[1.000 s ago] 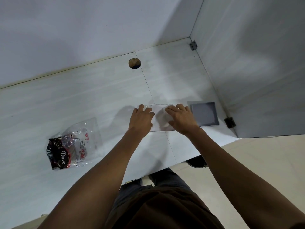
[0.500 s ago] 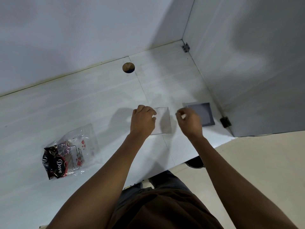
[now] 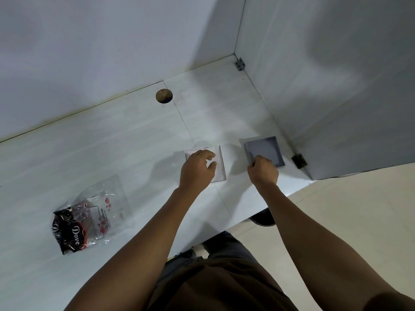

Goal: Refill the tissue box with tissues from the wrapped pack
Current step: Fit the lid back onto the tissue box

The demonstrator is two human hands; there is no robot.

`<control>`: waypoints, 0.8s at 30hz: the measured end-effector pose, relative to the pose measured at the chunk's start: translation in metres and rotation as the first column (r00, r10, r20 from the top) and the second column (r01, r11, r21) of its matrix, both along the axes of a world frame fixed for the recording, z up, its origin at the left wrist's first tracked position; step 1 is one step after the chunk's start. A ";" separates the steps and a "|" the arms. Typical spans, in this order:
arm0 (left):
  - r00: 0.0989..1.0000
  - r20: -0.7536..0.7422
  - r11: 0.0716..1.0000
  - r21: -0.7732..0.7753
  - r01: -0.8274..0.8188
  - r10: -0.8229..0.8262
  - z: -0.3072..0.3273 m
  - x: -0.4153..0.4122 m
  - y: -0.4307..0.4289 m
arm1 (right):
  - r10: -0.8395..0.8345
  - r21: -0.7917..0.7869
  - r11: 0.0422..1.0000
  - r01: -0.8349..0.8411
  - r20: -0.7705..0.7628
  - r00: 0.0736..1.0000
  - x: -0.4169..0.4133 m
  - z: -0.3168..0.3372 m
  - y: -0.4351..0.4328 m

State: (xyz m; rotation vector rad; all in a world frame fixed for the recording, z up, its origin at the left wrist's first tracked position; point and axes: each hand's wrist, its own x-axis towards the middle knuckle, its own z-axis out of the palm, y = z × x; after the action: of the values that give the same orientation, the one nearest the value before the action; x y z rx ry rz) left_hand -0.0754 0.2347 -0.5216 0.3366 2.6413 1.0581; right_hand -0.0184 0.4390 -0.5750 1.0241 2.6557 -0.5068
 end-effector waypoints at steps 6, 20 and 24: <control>0.874 0.435 0.898 0.261 -0.354 0.218 0.009 -0.010 -0.020 | -0.254 -0.244 0.956 0.162 -0.414 0.874 -0.002 0.061 -0.019; 0.652 0.726 0.625 0.408 -0.666 0.221 0.020 -0.011 -0.059 | -0.571 -0.939 0.334 0.081 -0.133 0.810 0.003 0.083 -0.084; 0.632 0.678 0.681 0.262 -0.684 0.374 0.012 -0.015 -0.060 | -0.588 -0.971 0.236 0.043 -0.108 0.801 0.000 0.084 -0.092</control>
State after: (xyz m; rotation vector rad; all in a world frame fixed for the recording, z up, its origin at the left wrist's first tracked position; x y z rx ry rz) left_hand -0.0906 0.1746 -0.5092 -0.6872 1.8780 1.7105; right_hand -0.0184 0.3473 -0.4914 1.0434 1.6417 -2.3448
